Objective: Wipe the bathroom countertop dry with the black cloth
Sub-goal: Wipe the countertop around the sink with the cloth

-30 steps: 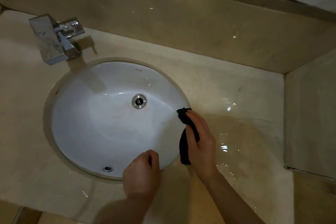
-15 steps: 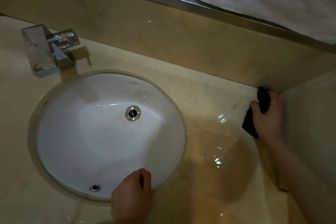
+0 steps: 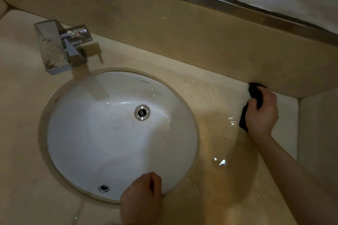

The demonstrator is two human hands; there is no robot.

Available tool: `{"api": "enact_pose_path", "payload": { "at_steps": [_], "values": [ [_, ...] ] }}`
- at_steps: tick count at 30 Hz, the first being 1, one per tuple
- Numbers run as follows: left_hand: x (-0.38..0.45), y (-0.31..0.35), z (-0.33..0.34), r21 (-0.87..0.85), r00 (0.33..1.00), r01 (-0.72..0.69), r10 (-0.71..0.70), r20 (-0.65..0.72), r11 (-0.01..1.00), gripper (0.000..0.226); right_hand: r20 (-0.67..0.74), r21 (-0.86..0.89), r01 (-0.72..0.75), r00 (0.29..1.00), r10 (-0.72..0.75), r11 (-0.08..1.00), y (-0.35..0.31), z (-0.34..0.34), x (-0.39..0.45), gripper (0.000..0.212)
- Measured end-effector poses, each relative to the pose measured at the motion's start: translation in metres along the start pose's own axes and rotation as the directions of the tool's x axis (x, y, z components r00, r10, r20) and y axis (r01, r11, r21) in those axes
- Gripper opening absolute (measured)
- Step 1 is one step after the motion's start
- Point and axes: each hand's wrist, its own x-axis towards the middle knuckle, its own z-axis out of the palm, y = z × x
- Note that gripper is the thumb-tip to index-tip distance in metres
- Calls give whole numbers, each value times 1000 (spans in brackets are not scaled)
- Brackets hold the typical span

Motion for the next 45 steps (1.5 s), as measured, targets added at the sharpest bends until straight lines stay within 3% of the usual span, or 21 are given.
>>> {"api": "enact_pose_path", "payload": {
  "at_steps": [14, 24, 26, 28, 32, 33, 35, 37, 38, 42, 45],
  "values": [
    [5, 2, -1, 9, 985, -140, 140, -100, 990, 30, 242, 72, 248, 935, -258, 966, -70, 60, -11, 40],
    [9, -5, 3, -31, 981, -186, 184, -65, 982, 28, 347, 221, 417, 811, -471, 881, -136, 111, -53, 42],
    [8, -4, 3, -81, 983, -182, 178, -51, 980, 31, 376, 321, 326, 818, -436, 889, -145, 109, -65, 42],
    [8, -3, 1, -85, 981, -195, 193, -37, 977, 31, 407, 400, 142, 858, -314, 906, -152, 101, -72, 41],
    [13, -26, 9, 20, 952, -292, 289, 99, 956, 13, 276, 386, 29, 950, -145, 922, -143, 77, -51, 38],
    [19, -37, 5, 38, 943, -328, 325, 73, 944, 4, 245, 359, 17, 963, -111, 933, -136, 73, -41, 38],
    [37, -64, -15, -80, 921, -390, 388, -44, 917, 17, 243, 282, 4, 967, -76, 959, -121, 67, -27, 37],
    [63, -87, -51, -86, 899, -385, 353, -261, 919, 28, 267, 202, 48, 958, -102, 978, -112, 70, -24, 38],
    [74, -100, -68, -60, 896, -357, 323, -305, 932, 34, 264, 176, 78, 957, -123, 981, -110, 74, -26, 38],
    [107, -141, -113, 146, 944, -166, 200, -262, 975, 47, 239, 163, 150, 953, -186, 975, -124, 97, -29, 39],
    [105, -145, -112, 157, 896, -275, 312, -316, 949, 46, 269, 197, 238, 920, -285, 951, -147, 122, -27, 38]
  ]
}}
